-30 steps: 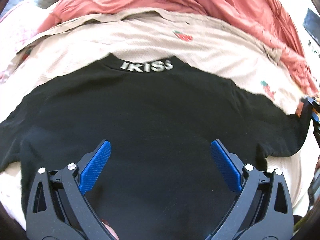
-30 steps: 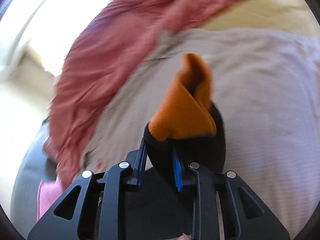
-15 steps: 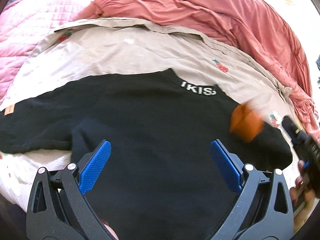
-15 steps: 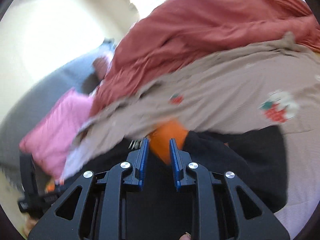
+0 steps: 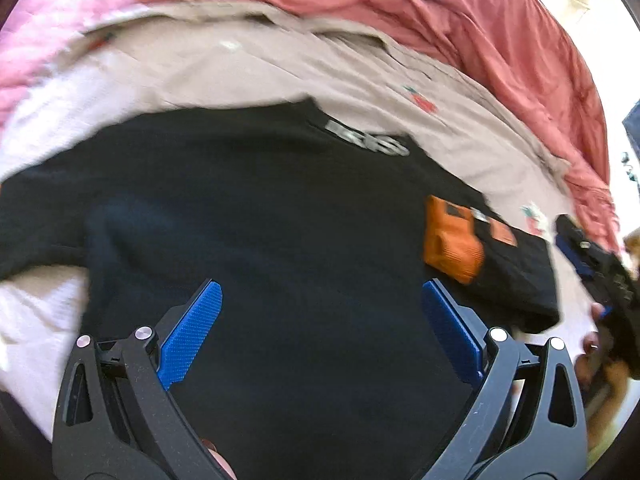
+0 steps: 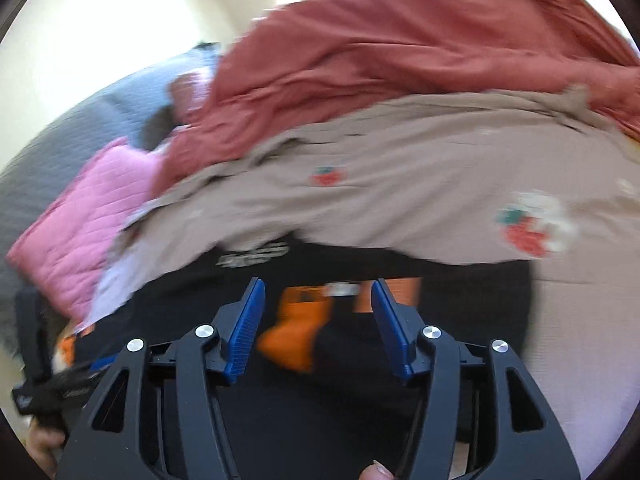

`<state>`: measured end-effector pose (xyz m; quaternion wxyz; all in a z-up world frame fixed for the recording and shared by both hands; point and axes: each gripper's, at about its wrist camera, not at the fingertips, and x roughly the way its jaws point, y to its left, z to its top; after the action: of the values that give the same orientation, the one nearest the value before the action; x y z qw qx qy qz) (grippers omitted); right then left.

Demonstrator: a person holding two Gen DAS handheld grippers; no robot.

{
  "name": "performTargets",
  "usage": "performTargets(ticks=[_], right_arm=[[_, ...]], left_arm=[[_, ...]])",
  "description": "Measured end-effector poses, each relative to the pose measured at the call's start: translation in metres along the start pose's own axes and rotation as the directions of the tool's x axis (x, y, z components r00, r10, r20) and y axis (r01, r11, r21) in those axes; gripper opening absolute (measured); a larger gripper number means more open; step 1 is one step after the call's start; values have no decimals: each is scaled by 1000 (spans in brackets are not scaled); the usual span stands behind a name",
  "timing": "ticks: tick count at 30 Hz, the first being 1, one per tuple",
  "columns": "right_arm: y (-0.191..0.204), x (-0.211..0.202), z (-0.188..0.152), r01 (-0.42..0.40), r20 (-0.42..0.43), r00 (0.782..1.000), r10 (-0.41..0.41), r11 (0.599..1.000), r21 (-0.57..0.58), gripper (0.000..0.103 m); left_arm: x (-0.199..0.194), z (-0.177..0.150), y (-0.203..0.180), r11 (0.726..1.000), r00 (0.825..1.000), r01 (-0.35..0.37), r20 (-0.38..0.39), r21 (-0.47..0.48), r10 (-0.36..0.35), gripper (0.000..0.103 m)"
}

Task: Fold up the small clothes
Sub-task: 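Grasp the orange cuff with the right tool and fold the sleeve across the body, then grasp the orange cuff with the left tool while the right tool opens and releases it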

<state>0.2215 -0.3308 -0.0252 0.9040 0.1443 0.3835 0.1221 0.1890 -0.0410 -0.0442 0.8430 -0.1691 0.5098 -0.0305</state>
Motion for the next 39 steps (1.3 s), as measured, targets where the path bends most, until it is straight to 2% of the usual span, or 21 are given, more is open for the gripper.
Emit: performTargets(ticks=[2,4,7,8,12,14,15,17,18,19,20,22,24,27,30,32,34,36,39], right_arm=[[-18,1,1,41,-27,999,-40,998,49,56],[-29,6,0,62,-61,997,-57,994,91,57],[-38,13,-2,73,-95,994,-61,989,127,57],[-40,14,-3,77,-98,993,-64,988,134,57],[-48,10,-2,63,-100,994,-47,985,163,57],[-50,9,0,58,-102,994,-40,983,175,57],[-51,9,0,61,-103,994,-43,982,176,57],[-52,10,0,70,-109,993,-52,982,173,57],[-53,10,0,71,-110,993,-52,982,177,57],[-55,10,0,68,-113,992,-47,980,187,57],[-57,11,0,64,-115,993,-41,978,199,57],[-61,10,1,54,-112,993,-29,974,220,57],[-66,8,1,53,-105,994,-29,969,242,57],[-72,4,4,86,-90,994,-65,962,258,57],[-79,-4,6,97,-57,995,-84,955,282,57],[-83,-11,7,107,-30,994,-103,951,291,57],[-86,-16,9,111,-9,993,-114,948,299,57],[-89,-19,10,108,10,993,-117,944,311,57],[-88,-20,10,116,17,992,-127,946,302,57]], left_arm=[[11,-1,-17,999,998,54,-26,5,-54,92],[27,-1,-39,995,993,97,-72,14,-95,79],[53,2,-60,982,972,183,-139,-47,-187,64],[63,5,-66,979,967,197,-151,-59,-204,64],[92,9,-79,983,967,167,-181,-71,-177,65],[103,8,-80,983,968,150,-188,-107,-168,71],[104,9,-82,979,967,161,-176,-128,-182,79],[107,11,-90,978,968,163,-169,-132,-184,79],[108,11,-92,980,970,155,-167,-128,-175,73],[109,12,-97,984,975,133,-163,-115,-150,56],[110,12,-100,989,978,111,-165,-102,-126,48],[112,13,-103,991,978,104,-172,-87,-118,24],[110,15,-108,992,977,111,-175,-67,-121,18],[90,22,-119,990,981,143,-128,-11,-143,15],[53,36,-125,980,980,198,-34,27,-197,15],[29,44,-121,977,978,209,23,42,-210,15],[-1,54,-110,979,975,193,100,58,-198,15],[-16,62,-107,983,972,175,147,63,-183,15],[-41,72,-84,990,968,127,210,62,-138,15]])
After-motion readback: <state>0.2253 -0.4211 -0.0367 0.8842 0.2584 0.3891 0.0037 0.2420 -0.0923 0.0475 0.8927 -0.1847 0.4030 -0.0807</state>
